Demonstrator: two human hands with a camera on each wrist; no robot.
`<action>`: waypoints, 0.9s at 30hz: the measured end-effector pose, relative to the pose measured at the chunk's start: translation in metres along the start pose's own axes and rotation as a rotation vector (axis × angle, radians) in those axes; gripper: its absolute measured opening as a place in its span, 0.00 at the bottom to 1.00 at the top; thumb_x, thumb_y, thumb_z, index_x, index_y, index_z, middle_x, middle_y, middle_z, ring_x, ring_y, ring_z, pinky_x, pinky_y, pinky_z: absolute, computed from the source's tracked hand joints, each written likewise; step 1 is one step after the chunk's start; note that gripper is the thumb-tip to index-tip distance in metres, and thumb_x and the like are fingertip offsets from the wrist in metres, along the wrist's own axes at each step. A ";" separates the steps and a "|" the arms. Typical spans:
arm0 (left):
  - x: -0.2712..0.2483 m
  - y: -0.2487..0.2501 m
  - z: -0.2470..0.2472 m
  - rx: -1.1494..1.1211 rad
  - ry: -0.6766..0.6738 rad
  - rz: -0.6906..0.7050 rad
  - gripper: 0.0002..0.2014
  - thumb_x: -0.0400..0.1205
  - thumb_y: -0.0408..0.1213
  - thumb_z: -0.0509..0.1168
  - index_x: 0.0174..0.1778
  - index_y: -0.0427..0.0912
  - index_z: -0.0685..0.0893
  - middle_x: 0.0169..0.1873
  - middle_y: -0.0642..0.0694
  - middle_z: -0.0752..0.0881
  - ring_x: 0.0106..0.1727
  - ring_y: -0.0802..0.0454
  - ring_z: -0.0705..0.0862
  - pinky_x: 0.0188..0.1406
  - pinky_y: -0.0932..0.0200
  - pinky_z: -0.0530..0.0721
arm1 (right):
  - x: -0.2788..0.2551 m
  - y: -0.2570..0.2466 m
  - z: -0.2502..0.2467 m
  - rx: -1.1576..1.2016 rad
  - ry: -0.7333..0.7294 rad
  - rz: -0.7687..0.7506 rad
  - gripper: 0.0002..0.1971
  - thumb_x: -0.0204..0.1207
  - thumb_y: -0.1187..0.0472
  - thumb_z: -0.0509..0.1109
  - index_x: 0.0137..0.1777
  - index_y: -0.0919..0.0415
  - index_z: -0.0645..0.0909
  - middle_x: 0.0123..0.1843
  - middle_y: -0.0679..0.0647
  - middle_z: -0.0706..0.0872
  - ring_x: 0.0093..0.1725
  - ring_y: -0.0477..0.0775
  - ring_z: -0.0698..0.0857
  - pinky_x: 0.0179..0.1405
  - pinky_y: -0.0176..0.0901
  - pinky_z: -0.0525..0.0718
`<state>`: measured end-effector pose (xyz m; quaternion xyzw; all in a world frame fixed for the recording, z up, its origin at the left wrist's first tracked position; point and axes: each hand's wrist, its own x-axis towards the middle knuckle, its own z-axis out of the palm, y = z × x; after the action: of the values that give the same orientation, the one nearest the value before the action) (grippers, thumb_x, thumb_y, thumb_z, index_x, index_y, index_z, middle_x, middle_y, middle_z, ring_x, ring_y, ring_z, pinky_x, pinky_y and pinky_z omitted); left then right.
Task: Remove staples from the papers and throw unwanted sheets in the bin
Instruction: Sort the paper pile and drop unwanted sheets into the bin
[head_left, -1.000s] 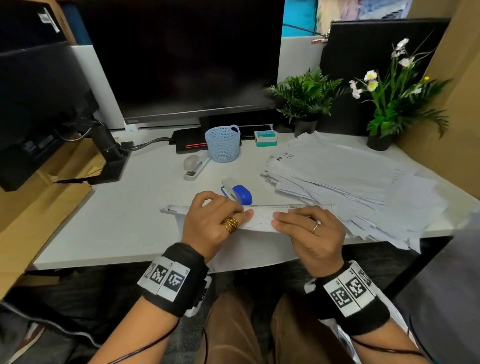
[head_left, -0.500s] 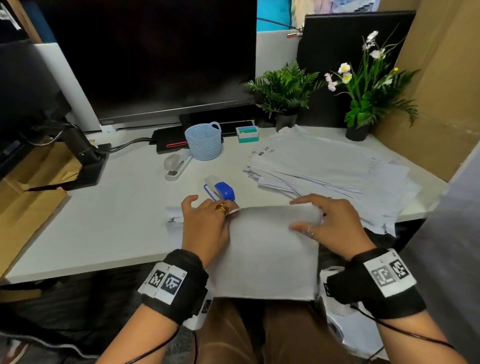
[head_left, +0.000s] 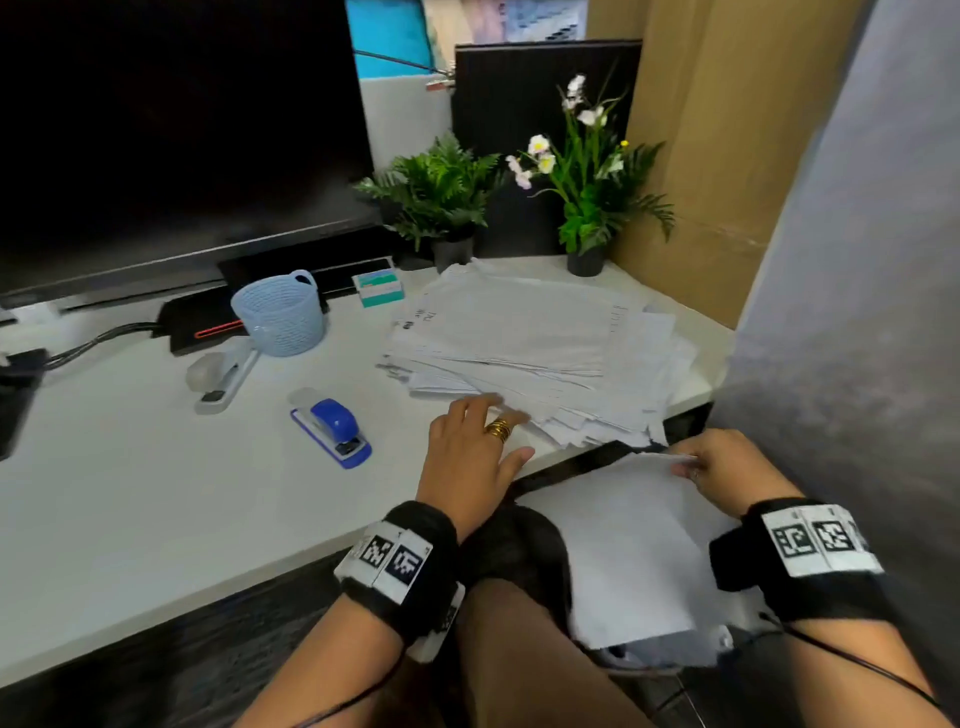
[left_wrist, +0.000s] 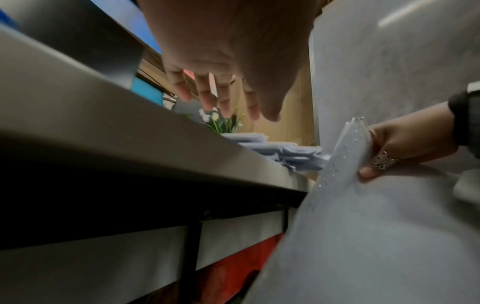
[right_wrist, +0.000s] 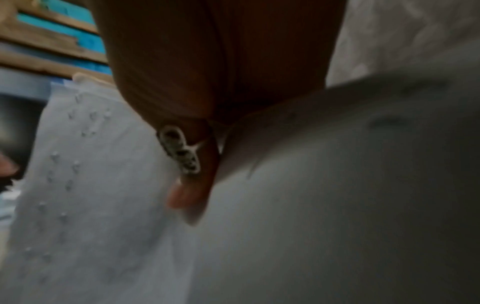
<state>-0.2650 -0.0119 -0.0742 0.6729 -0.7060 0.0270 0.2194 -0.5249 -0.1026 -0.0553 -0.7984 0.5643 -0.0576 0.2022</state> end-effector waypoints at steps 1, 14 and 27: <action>0.008 0.004 0.005 0.013 -0.035 0.019 0.25 0.81 0.59 0.50 0.70 0.54 0.77 0.73 0.45 0.72 0.74 0.42 0.66 0.67 0.47 0.66 | 0.003 0.005 0.003 -0.078 -0.014 0.053 0.12 0.72 0.74 0.65 0.35 0.58 0.85 0.39 0.60 0.86 0.48 0.61 0.85 0.40 0.39 0.72; 0.057 0.013 0.055 0.129 -0.267 0.061 0.34 0.76 0.69 0.35 0.80 0.65 0.45 0.83 0.50 0.41 0.82 0.45 0.39 0.77 0.38 0.37 | 0.064 0.069 0.110 -0.163 -0.129 0.311 0.16 0.79 0.69 0.59 0.61 0.61 0.84 0.61 0.65 0.84 0.62 0.64 0.83 0.61 0.49 0.80; 0.057 0.011 0.060 0.116 -0.203 0.063 0.35 0.76 0.70 0.34 0.80 0.65 0.45 0.83 0.49 0.44 0.83 0.43 0.42 0.78 0.37 0.41 | 0.088 0.096 0.197 -0.177 -0.235 0.227 0.20 0.82 0.67 0.55 0.70 0.58 0.77 0.68 0.63 0.79 0.67 0.63 0.79 0.66 0.49 0.74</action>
<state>-0.2923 -0.0842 -0.1056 0.6613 -0.7425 0.0062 0.1065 -0.5149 -0.1598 -0.2844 -0.7456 0.6259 0.1092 0.2009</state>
